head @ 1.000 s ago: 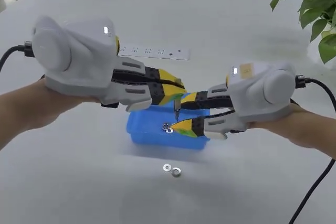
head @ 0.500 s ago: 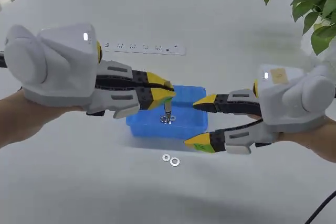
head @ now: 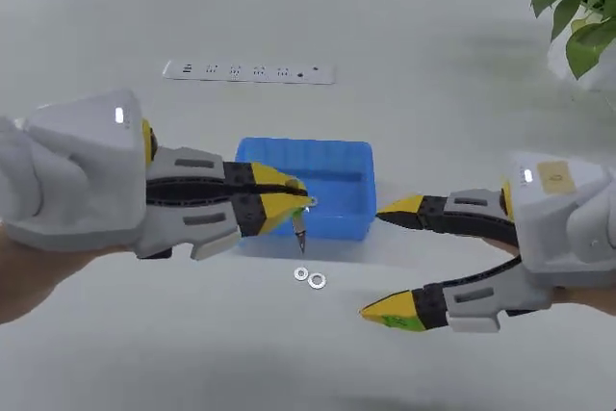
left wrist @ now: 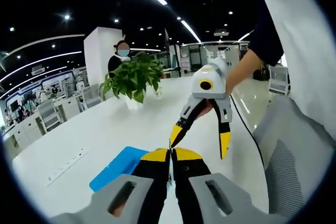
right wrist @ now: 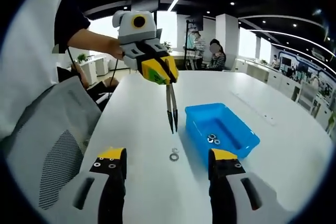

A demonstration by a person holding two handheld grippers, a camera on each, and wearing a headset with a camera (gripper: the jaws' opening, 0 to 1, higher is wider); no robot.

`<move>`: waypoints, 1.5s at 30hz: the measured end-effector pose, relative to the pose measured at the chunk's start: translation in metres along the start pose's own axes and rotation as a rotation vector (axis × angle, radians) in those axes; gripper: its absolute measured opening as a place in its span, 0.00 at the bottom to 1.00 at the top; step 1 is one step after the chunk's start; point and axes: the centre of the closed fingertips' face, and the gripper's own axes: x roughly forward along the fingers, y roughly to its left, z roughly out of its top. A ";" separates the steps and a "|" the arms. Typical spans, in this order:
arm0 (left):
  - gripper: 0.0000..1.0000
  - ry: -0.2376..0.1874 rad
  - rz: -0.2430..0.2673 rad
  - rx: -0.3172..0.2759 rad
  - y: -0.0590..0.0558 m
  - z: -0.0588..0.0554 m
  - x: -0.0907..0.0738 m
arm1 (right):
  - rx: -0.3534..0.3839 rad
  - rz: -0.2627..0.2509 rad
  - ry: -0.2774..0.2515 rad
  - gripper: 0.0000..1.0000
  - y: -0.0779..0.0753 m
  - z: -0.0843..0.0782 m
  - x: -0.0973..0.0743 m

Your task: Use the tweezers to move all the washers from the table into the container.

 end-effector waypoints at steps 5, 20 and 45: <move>0.05 0.020 -0.003 -0.008 -0.006 -0.009 0.005 | 0.003 0.003 0.005 0.72 0.010 -0.006 -0.004; 0.05 0.025 -0.011 -0.010 -0.011 -0.028 0.017 | 0.026 0.005 0.046 0.93 0.036 -0.036 -0.009; 0.05 0.034 -0.018 -0.068 -0.012 -0.047 0.024 | 0.077 0.005 0.062 1.00 0.050 -0.042 0.002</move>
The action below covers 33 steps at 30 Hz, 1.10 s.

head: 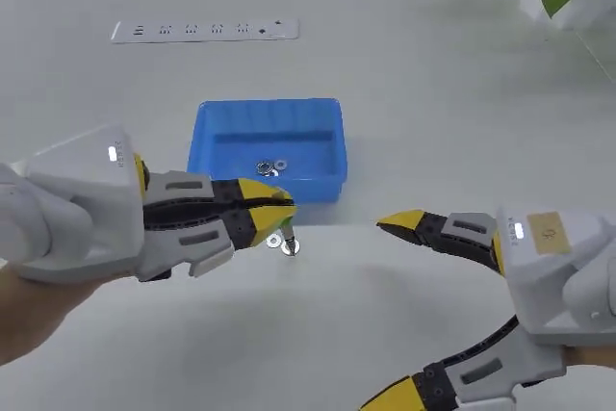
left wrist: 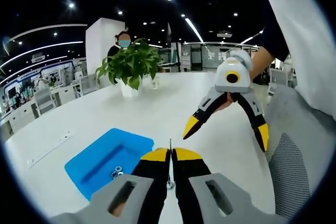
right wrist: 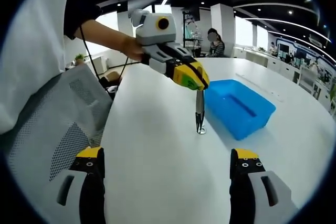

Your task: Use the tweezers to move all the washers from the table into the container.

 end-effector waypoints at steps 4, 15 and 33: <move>0.05 0.002 -0.002 -0.002 0.000 -0.001 0.000 | 0.005 0.004 0.000 1.00 0.001 0.001 0.001; 0.06 0.026 -0.036 -0.018 0.000 -0.002 0.000 | 0.038 0.025 -0.034 0.84 -0.028 0.019 0.027; 0.06 0.047 -0.042 -0.027 0.001 -0.003 0.004 | -0.063 0.100 -0.006 0.26 -0.052 0.033 0.078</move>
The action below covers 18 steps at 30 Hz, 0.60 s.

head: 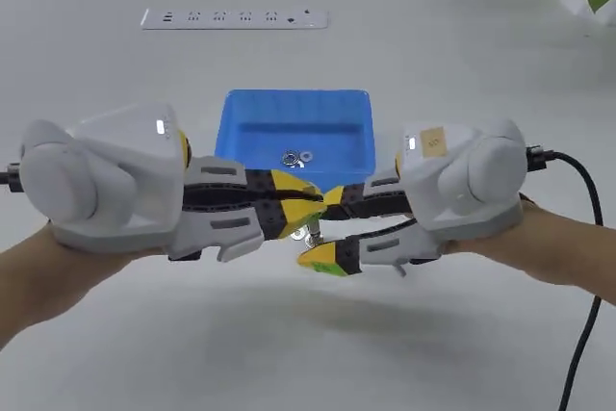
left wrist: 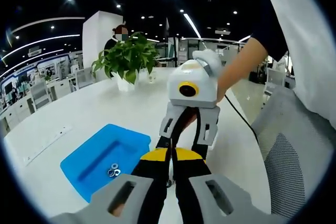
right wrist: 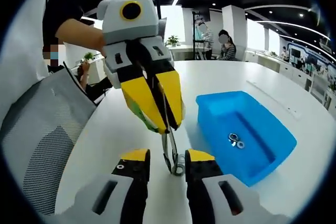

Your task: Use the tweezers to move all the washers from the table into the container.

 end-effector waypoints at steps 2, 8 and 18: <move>0.06 0.005 -0.003 0.005 0.000 -0.001 0.000 | 0.005 0.013 0.002 0.23 -0.001 -0.001 0.000; 0.06 0.017 -0.007 0.011 -0.003 -0.002 -0.002 | -0.007 0.032 0.006 0.12 0.000 -0.003 0.001; 0.08 0.041 0.046 0.009 0.004 -0.004 -0.007 | -0.024 0.021 0.017 0.11 0.002 -0.002 0.003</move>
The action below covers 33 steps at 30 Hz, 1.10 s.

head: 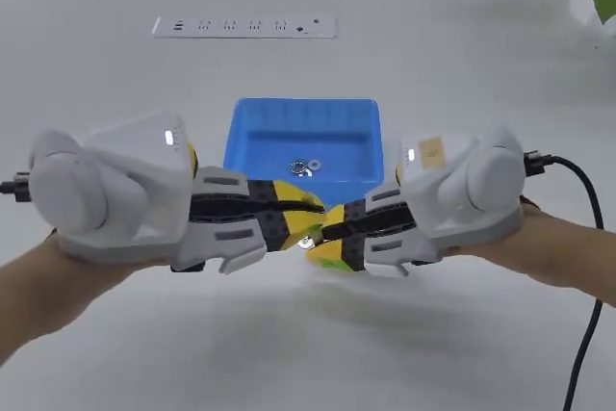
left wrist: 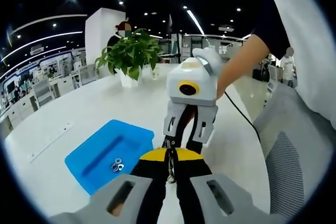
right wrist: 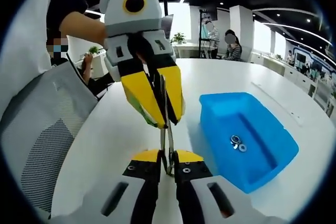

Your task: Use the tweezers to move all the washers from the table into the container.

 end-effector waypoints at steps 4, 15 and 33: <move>0.20 -0.008 0.005 -0.023 -0.002 0.002 -0.004 | -0.002 -0.008 -0.016 0.11 0.001 0.004 0.000; 0.45 -0.017 0.053 -0.057 0.001 0.008 -0.018 | -0.007 -0.034 -0.032 0.11 0.000 0.013 -0.009; 0.85 -0.040 0.147 -0.134 -0.002 0.000 -0.061 | -0.010 -0.097 -0.073 0.11 0.000 0.042 -0.032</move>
